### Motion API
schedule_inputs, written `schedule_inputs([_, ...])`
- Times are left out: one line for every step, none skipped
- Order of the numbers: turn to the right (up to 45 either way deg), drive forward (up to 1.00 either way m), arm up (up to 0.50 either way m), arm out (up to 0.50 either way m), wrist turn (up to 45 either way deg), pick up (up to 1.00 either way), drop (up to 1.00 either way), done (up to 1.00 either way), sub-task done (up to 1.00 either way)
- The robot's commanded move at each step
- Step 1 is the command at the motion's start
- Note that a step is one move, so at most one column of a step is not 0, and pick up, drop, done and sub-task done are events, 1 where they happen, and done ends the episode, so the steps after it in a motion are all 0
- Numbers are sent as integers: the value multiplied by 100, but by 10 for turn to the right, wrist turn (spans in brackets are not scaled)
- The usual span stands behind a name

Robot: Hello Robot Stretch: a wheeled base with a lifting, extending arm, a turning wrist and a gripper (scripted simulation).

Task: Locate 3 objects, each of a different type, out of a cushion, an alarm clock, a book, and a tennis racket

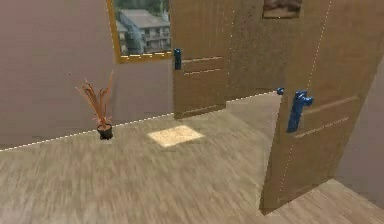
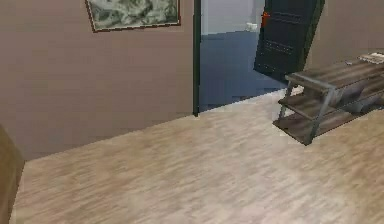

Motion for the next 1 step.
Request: schedule_inputs([0,100,0,0,0,0,0,0,0])
